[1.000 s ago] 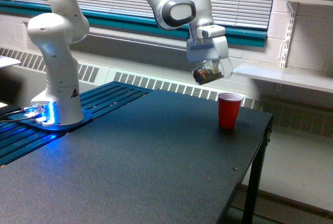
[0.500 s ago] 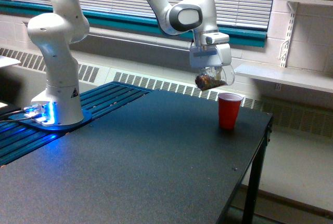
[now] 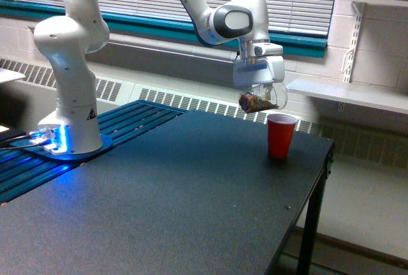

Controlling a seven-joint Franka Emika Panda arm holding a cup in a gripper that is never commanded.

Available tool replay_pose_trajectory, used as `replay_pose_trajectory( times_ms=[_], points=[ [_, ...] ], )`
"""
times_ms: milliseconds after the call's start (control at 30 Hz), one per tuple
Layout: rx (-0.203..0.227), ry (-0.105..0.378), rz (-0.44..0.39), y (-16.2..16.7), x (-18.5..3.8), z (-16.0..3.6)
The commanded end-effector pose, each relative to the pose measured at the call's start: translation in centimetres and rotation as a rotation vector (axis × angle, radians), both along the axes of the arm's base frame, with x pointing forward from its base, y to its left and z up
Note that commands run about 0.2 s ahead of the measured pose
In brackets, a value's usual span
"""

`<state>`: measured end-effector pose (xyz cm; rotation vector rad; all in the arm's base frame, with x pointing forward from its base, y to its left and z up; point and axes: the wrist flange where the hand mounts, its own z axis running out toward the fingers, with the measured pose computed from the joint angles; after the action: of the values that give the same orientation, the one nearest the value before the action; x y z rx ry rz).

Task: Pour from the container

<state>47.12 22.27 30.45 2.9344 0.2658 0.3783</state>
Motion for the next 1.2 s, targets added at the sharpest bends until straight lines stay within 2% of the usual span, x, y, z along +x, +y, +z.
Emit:
replay_pose_trajectory(
  times_ms=[33, 733, 1200],
  points=[
    [-0.009, -0.002, -0.012, 1.1, -0.1, 0.1],
    [-0.091, 0.042, 0.026, 2.0, 0.1, 0.2],
    [-0.125, 0.069, 0.045, 2.6, 0.7, 0.3]
  ],
)
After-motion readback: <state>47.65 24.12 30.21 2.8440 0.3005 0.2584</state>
